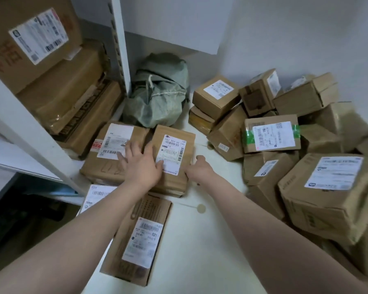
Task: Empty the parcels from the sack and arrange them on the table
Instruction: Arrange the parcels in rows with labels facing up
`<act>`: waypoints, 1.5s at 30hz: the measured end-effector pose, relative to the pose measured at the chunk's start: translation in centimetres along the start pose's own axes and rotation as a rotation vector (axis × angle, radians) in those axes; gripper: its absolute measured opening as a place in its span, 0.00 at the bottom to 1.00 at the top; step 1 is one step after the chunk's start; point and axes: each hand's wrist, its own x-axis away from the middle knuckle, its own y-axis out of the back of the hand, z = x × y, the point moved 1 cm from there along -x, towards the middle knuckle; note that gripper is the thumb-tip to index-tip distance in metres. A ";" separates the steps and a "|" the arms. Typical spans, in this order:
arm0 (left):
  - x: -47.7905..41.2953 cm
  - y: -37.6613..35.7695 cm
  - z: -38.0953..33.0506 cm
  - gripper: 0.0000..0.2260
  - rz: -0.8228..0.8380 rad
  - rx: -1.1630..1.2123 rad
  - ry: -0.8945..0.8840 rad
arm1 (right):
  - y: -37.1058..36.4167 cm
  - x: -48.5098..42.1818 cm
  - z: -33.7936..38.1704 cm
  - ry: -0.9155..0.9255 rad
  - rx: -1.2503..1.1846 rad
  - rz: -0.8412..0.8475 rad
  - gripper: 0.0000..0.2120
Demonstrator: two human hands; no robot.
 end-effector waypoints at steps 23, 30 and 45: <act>19.5 1.3 -42.1 0.09 -0.181 0.406 -0.786 | 32.0 18.0 -27.2 0.361 -0.386 -0.862 0.07; 30.1 -7.0 -54.6 0.13 -0.135 0.363 -0.881 | 40.1 17.4 -44.2 0.138 -0.352 -0.810 0.10; 28.4 -22.4 -70.5 0.36 0.429 -0.108 -0.834 | 46.5 7.5 -63.7 -0.597 -0.250 -0.527 0.49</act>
